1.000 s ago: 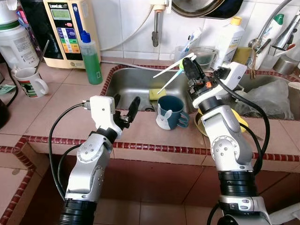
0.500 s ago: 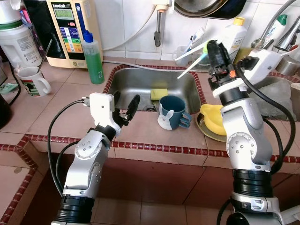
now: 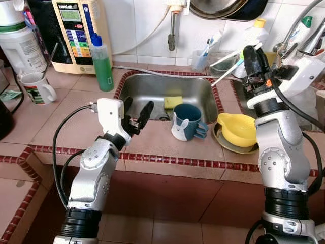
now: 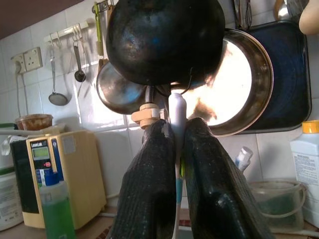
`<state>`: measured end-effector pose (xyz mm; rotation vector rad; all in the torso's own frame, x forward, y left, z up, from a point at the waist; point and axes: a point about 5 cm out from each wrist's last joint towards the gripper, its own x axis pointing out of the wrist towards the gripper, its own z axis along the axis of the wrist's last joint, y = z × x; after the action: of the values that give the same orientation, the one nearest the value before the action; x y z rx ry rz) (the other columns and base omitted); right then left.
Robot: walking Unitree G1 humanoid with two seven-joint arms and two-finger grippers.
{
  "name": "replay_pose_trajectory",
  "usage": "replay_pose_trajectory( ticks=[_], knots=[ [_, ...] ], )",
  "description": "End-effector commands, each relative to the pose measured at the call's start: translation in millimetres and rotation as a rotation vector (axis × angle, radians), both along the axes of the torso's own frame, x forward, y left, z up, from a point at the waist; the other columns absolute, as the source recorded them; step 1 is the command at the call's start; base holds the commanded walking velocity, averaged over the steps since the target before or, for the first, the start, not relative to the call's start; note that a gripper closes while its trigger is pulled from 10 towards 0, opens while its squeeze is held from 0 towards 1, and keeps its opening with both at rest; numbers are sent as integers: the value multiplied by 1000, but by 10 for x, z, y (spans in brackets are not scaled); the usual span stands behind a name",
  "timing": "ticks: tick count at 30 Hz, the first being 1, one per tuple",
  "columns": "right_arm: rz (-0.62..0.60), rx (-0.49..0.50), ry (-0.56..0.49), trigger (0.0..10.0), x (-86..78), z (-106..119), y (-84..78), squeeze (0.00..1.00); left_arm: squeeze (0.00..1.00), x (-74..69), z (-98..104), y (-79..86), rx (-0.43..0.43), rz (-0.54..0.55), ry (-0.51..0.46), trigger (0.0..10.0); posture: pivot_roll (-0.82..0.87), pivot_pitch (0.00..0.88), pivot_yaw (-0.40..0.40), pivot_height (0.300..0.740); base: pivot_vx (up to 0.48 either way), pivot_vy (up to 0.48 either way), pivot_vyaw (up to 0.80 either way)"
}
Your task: Kitchen organization
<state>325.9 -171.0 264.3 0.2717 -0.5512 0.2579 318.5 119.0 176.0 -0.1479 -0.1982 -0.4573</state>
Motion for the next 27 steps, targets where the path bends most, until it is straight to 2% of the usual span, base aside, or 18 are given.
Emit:
replay_pose_trajectory(
  ticks=[1,27],
  knots=[
    [-20,-2,-22,10000,-24,38,-38,0,0,25,25,-10,-1,-7,0,10000,-64,0,13,740,247,0,0],
    [-7,-3,-25,10000,-2,58,-28,0,0,21,17,-13,-11,1,4,10000,-64,0,8,740,291,0,0]
  ],
)
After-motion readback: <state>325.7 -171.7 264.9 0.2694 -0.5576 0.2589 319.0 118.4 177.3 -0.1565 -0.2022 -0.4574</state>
